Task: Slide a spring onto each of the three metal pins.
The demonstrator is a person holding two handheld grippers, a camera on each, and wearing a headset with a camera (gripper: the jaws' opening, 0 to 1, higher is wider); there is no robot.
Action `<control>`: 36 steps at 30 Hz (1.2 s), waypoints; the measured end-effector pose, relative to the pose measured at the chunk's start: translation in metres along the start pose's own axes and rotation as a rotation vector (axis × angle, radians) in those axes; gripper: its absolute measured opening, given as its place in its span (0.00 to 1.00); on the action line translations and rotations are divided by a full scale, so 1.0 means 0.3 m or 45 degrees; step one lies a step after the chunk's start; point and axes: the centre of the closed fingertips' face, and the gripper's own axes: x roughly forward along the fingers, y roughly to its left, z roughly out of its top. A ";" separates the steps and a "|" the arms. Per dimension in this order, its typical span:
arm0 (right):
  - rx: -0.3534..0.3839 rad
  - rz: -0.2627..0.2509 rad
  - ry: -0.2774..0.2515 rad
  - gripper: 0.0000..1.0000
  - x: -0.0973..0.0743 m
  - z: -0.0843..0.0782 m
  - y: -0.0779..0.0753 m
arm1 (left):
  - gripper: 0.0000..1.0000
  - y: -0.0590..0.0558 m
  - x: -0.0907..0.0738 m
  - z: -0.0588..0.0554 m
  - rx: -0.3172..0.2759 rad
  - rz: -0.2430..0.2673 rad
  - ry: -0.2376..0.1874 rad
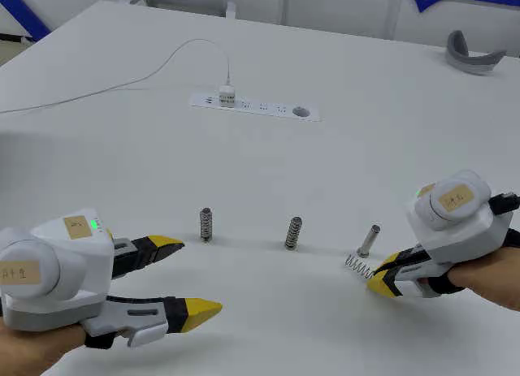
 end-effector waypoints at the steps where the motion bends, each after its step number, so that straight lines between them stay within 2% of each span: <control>1: -0.007 0.002 -0.003 0.11 -0.004 0.004 0.006 | 0.60 -0.011 0.006 0.000 0.005 -0.013 0.003; 7: -0.107 0.044 -0.021 0.11 -0.034 0.047 0.065 | 0.58 -0.069 0.048 0.019 0.033 -0.084 -0.002; 12: -0.203 0.080 -0.042 0.11 -0.051 0.096 0.118 | 0.58 -0.092 0.070 0.035 0.042 -0.121 -0.010; 22: -0.376 0.160 -0.057 0.11 -0.060 0.181 0.208 | 0.53 -0.108 0.101 0.070 0.095 -0.162 -0.024; 36: -0.561 0.256 -0.045 0.12 -0.061 0.233 0.304 | 0.44 -0.162 0.144 0.108 0.166 -0.242 -0.035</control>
